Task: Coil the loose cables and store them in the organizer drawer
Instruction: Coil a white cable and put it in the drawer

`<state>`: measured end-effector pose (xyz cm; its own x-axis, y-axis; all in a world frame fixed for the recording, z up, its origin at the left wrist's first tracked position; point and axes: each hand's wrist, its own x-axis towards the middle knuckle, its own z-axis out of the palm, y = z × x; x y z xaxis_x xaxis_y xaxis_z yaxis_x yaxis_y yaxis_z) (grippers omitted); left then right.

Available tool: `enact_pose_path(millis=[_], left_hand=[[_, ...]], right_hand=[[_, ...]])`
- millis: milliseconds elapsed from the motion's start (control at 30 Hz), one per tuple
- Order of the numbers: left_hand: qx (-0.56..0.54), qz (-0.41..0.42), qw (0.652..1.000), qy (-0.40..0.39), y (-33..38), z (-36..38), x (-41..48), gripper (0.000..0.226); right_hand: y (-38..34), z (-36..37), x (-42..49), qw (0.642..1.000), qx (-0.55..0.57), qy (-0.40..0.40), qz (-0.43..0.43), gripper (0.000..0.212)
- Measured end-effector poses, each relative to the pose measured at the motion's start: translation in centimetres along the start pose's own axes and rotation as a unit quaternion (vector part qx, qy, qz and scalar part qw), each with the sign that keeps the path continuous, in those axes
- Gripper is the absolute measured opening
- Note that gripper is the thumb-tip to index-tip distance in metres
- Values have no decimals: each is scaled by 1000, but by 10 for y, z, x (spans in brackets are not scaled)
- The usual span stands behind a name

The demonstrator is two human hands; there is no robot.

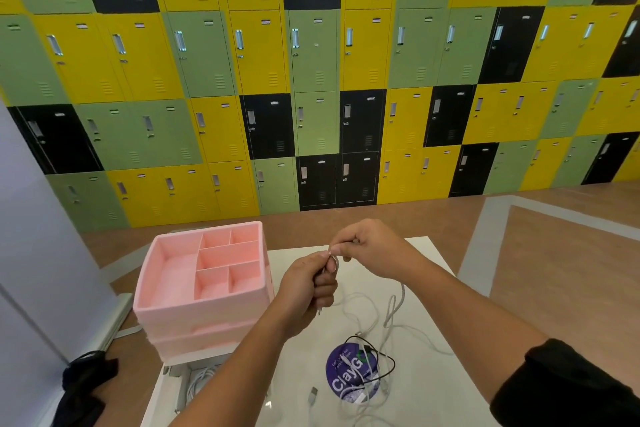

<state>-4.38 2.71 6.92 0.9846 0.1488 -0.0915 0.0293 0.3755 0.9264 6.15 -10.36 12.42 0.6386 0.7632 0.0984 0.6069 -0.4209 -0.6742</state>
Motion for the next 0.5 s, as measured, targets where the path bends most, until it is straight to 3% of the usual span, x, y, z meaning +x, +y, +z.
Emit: enact_pose_path(millis=[167,333,500], left_hand=[[-54,-11,998,-16,-1,4,-4,36],[-58,7,998,-23,3,4,-3,37],[-144,49,988,4,12,11,5,35]], right_hand=[[5,-7,0,998,55,6,-6,14],[21,10,-13,978,197,25,57,18],[18,48,-26,956,267,-10,119,25]])
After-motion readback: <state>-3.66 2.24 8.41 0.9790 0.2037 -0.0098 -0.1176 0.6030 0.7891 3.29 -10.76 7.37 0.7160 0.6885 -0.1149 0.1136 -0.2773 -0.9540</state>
